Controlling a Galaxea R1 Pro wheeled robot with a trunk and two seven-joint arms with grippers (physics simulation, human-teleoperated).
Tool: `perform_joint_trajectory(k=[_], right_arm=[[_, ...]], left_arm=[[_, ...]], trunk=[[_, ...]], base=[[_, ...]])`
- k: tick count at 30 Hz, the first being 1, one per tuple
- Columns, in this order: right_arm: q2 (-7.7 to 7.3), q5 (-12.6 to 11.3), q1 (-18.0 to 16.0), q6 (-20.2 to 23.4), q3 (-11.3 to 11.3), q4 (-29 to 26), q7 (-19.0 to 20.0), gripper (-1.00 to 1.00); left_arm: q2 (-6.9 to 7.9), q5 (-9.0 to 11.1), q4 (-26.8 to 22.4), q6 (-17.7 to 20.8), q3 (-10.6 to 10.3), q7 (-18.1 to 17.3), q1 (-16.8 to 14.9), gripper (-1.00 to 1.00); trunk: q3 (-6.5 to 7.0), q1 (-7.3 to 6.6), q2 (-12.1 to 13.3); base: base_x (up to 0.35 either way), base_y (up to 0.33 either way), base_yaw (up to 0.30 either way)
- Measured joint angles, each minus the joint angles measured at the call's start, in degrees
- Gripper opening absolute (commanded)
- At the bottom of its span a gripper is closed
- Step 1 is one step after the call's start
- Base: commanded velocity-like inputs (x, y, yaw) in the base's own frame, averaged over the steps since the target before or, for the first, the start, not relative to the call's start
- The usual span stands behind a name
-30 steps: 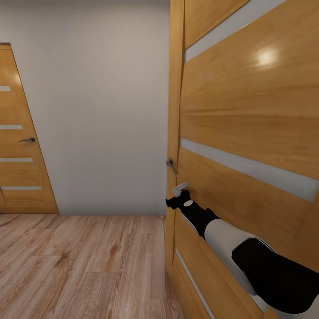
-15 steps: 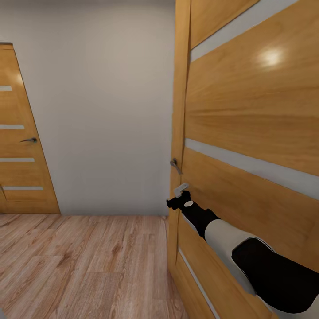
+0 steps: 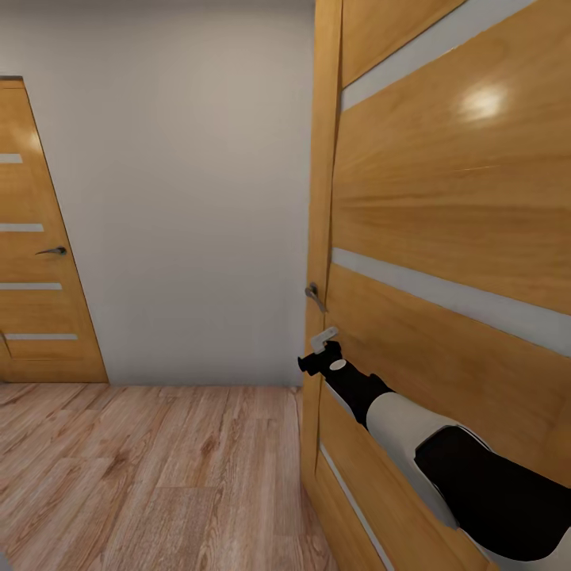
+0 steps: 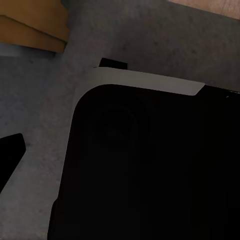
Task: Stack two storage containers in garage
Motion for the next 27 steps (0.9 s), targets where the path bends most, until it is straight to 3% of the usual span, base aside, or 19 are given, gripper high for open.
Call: perform_joint_trajectory(k=[9, 27], right_arm=[[0.00, -0.03, 0.00, -0.31, 0.00, 0.04, -0.87, 1.00], [0.00, -0.03, 0.01, -1.42, 0.01, 1.05, -0.89, 1.00]], left_arm=[[0.00, 0.00, 0.09, 0.00, 0.00, -0.04, 0.00, 1.00], [0.00, 0.01, 0.00, 0.00, 0.00, 0.00, 0.00, 1.00]], trunk=[[0.00, -0.01, -0.01], [0.00, 0.00, 0.00]], base=[[0.102, 0.000, 0.000], [0.005, 0.011, 0.000]])
